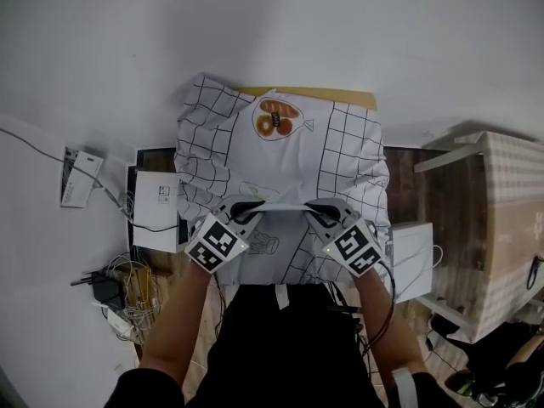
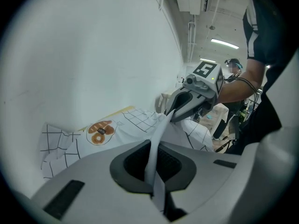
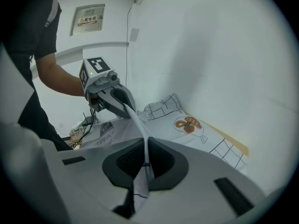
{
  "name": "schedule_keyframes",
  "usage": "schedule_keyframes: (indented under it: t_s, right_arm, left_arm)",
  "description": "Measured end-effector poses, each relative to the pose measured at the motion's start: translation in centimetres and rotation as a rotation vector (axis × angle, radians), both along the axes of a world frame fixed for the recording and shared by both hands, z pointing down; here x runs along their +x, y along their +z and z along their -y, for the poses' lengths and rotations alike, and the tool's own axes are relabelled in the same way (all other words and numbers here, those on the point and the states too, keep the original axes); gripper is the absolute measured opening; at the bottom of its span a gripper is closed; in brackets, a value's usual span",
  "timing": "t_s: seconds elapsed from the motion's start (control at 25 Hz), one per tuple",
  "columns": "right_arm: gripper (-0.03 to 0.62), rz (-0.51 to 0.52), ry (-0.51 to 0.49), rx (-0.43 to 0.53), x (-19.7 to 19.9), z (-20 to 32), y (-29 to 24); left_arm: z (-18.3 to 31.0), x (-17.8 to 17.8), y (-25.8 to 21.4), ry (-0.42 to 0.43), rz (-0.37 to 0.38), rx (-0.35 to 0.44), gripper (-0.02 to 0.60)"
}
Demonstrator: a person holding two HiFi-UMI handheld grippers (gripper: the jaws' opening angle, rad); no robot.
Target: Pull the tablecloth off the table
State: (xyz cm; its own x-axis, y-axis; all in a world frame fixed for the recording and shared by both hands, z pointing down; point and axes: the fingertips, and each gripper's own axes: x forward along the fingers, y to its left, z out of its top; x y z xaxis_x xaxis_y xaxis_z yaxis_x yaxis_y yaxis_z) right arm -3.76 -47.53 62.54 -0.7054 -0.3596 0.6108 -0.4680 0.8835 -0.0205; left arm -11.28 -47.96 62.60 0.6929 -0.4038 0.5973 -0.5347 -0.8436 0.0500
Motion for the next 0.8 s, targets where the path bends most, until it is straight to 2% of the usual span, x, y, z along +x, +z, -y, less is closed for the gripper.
schedule_keyframes:
  t_s: [0.28,0.48,0.8]
  right_arm:
    - [0.023,0.019,0.003,0.057,0.6,0.9,-4.1]
    - [0.024,0.041,-0.014,0.114,0.6,2.1,-7.0]
    - [0.024,0.104,-0.020,0.222,0.6,4.7,-13.7]
  left_arm:
    - [1.0,0.7,-4.3,-0.032,-0.039,0.038,0.015]
    - [2.5,0.7,-7.6,-0.027,-0.039,0.110,0.014]
    - [4.9,0.7,-14.3,-0.058,-0.103,0.212,0.015]
